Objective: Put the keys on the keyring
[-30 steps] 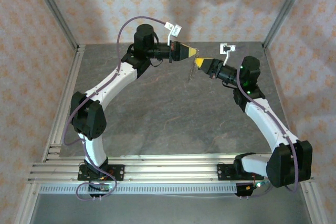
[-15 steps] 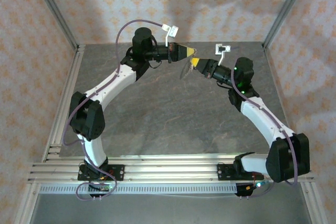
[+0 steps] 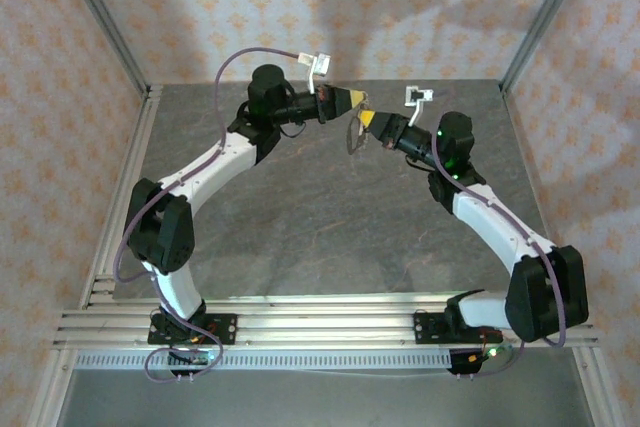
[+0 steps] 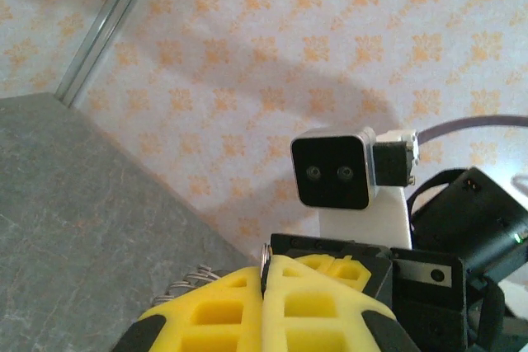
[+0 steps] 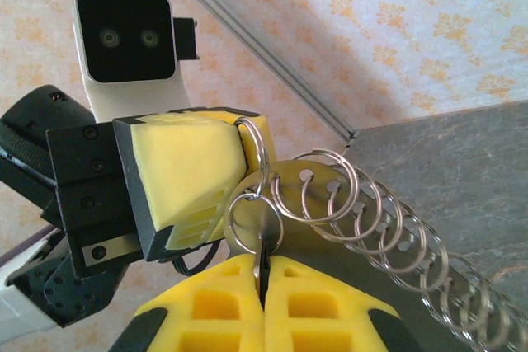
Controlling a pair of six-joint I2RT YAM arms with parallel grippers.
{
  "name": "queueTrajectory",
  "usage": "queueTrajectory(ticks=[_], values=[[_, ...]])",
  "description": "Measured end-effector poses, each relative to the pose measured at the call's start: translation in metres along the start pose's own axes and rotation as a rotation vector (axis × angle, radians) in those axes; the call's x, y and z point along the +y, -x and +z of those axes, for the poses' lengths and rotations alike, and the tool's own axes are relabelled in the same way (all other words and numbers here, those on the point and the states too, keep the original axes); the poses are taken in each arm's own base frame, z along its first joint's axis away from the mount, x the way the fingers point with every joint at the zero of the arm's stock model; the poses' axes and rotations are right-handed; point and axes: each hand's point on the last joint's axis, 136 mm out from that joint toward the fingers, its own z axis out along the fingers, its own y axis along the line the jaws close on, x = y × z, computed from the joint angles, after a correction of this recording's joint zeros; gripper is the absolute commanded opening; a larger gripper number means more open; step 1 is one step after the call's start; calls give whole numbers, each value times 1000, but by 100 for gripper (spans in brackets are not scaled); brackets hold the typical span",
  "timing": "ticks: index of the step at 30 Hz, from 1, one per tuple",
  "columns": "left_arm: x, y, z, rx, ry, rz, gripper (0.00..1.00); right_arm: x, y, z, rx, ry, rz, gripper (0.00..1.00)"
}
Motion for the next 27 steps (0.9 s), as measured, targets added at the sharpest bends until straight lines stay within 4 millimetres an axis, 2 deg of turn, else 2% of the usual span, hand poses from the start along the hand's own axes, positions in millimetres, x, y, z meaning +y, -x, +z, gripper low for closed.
queueTrajectory(ticks=[6, 12, 20, 27], values=[[7, -5, 1, -42, 14, -29, 0, -11, 3, -7, -49, -44, 20, 0], [10, -5, -3, -99, 33, -43, 0, -13, 6, -6, -68, -54, 65, 0], [12, 1, -10, -186, 58, -53, 0, -5, -7, 14, -44, -28, 125, 0], [13, 12, -13, -240, 77, -49, 0, -4, -2, 23, -65, -35, 155, 0]])
